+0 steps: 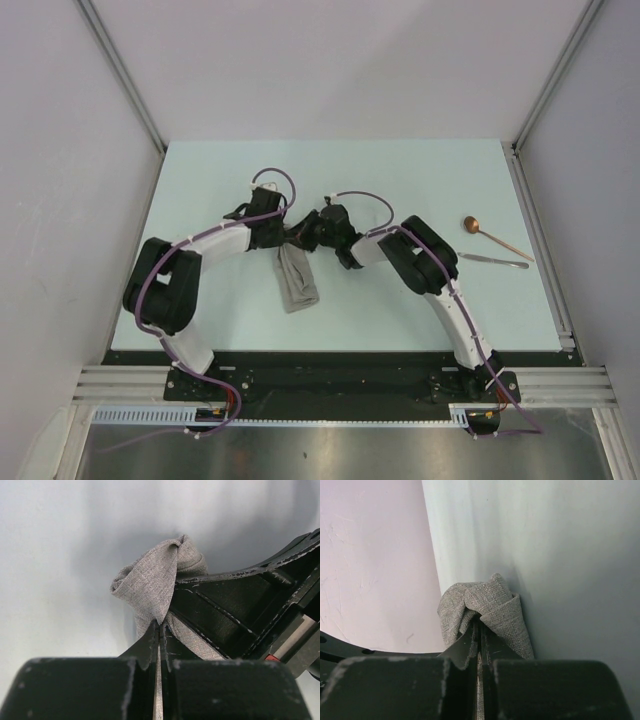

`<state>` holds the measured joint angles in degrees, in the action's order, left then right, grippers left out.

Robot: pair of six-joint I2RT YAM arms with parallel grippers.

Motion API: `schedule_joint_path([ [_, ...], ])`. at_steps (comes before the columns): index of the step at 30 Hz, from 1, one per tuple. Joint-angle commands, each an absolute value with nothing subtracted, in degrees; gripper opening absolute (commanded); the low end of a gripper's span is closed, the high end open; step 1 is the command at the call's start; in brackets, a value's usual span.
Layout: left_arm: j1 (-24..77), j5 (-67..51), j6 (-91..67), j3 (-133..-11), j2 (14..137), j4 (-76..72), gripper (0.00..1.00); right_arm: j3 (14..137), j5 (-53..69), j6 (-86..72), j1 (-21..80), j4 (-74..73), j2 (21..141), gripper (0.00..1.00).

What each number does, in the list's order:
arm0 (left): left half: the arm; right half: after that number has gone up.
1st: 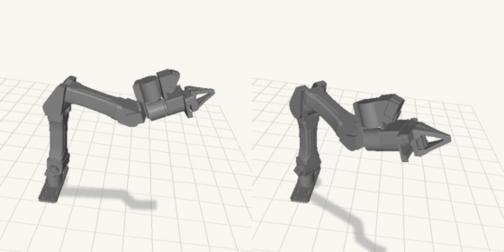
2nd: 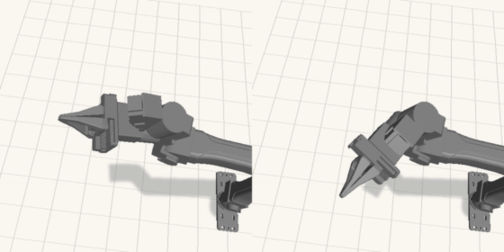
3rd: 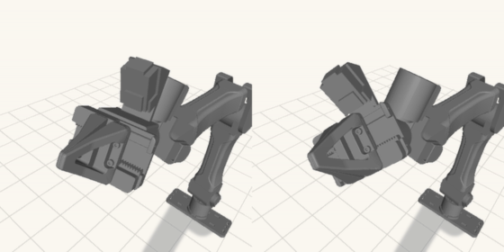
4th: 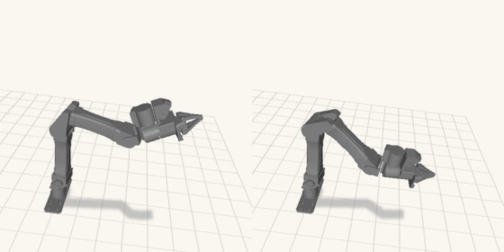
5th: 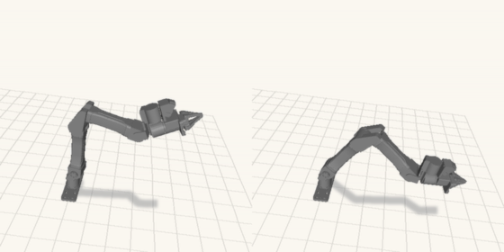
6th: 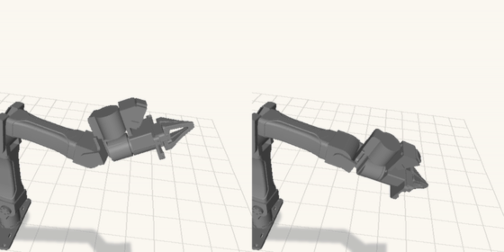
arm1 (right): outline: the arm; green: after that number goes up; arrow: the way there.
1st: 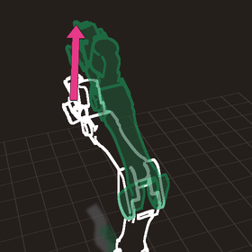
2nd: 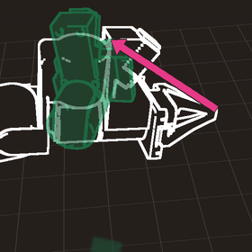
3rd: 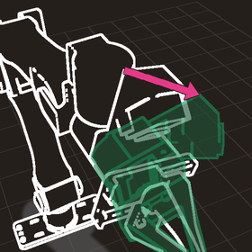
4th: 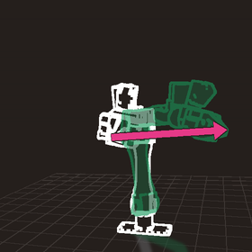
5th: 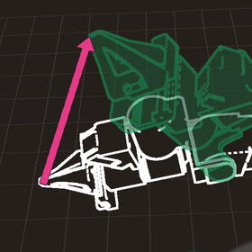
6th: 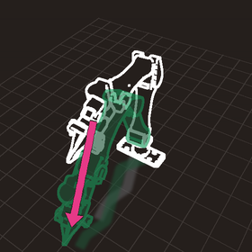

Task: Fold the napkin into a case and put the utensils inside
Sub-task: Grasp the top corner of the smaller rectangle folded napkin from the folded napkin.

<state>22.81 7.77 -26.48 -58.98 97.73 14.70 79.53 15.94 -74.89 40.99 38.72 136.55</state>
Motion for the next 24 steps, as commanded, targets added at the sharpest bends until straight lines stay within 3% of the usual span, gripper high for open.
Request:
schedule_joint_path([
  [1,22.9,6.1,-24.7,-61.6,97.5,17.3,0.00,81.8,14.1,-71.1,42.4,39.3,137.6,0.00],
  [13,22.6,7.6,-24.2,-66.6,100.1,21.9,0.00,86.3,7.2,-54.2,47.8,27.0,136.6,0.00],
  [19,22.2,6.5,-26.7,-63.5,100.4,22.4,0.01,88.7,11.0,-58.5,45.1,31.7,138.9,0.00],
  [24,20.2,5.3,-27.3,-62.7,98.1,22.3,0.27,88.5,15.0,-59.3,44.2,34.3,139.9,0.00],
])
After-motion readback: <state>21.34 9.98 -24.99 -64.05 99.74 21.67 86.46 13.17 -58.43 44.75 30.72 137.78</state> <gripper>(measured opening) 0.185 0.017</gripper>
